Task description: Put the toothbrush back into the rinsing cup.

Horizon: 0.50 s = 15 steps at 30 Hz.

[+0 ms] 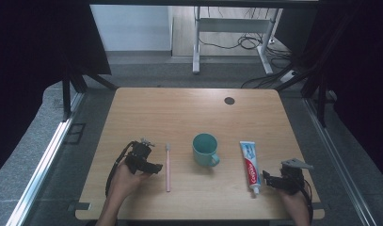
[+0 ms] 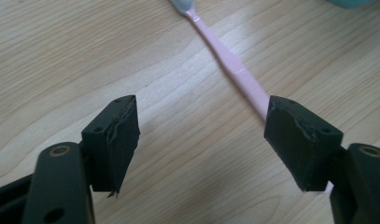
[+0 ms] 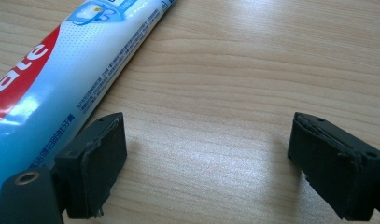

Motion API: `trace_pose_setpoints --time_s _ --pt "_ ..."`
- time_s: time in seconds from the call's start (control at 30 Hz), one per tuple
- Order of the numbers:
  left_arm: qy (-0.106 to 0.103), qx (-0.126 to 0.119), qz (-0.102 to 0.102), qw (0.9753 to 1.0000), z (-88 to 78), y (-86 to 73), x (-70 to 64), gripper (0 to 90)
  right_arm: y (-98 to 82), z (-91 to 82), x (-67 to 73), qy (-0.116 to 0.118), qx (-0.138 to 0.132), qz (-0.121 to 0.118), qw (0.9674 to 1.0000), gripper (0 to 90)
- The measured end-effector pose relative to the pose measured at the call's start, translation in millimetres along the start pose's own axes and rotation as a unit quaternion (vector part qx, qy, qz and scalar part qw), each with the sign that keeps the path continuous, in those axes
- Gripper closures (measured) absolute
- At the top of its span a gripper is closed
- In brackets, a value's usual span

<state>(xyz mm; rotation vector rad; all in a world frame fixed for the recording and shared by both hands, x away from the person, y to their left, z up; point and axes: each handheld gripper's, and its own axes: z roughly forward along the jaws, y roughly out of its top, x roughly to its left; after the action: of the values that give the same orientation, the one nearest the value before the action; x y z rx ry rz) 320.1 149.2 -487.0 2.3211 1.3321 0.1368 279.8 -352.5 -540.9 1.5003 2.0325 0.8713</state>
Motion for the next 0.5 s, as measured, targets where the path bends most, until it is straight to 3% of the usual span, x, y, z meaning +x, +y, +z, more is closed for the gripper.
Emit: trace_pose_setpoints --time_s 0.5 --pt "-0.007 0.054 0.005 0.9985 22.0 25.9 -17.0 34.6 0.1 0.1 -0.1 0.001 0.000 -0.001 1.0000 11.3"
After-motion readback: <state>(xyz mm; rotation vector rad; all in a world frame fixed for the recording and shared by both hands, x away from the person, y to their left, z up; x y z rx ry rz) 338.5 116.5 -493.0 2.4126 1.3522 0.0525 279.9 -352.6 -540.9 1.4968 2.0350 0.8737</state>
